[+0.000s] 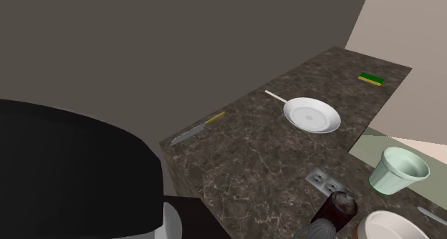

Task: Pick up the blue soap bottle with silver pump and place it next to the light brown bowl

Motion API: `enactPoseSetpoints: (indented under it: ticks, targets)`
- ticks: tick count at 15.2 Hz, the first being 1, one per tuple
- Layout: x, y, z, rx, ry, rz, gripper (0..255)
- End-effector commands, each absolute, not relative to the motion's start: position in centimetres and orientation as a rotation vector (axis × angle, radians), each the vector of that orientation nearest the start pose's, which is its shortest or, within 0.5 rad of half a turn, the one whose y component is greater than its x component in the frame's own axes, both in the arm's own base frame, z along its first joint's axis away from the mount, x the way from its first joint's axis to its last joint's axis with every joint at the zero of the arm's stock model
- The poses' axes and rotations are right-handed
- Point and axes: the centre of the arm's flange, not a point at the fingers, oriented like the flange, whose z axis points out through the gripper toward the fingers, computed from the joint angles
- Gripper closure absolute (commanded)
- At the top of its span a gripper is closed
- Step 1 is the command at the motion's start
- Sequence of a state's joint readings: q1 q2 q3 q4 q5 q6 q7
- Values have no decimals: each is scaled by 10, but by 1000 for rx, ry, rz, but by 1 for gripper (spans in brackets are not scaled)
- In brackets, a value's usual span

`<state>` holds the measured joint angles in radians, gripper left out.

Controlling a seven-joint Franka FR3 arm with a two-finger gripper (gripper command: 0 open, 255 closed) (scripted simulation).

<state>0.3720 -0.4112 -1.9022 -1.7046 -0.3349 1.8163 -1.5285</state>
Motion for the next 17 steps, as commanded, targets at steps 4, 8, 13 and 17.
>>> enactPoseSetpoints:
  ticks: [4, 8, 13, 17]
  targets:
    - [-82, -604, 455, -3126, -94, -99, 255]
    - [-82, -604, 434, -3126, -94, -99, 255]
    - [-82, -604, 429, -3126, -94, -99, 255]
    - [-82, -604, 429, -3126, -94, -99, 255]
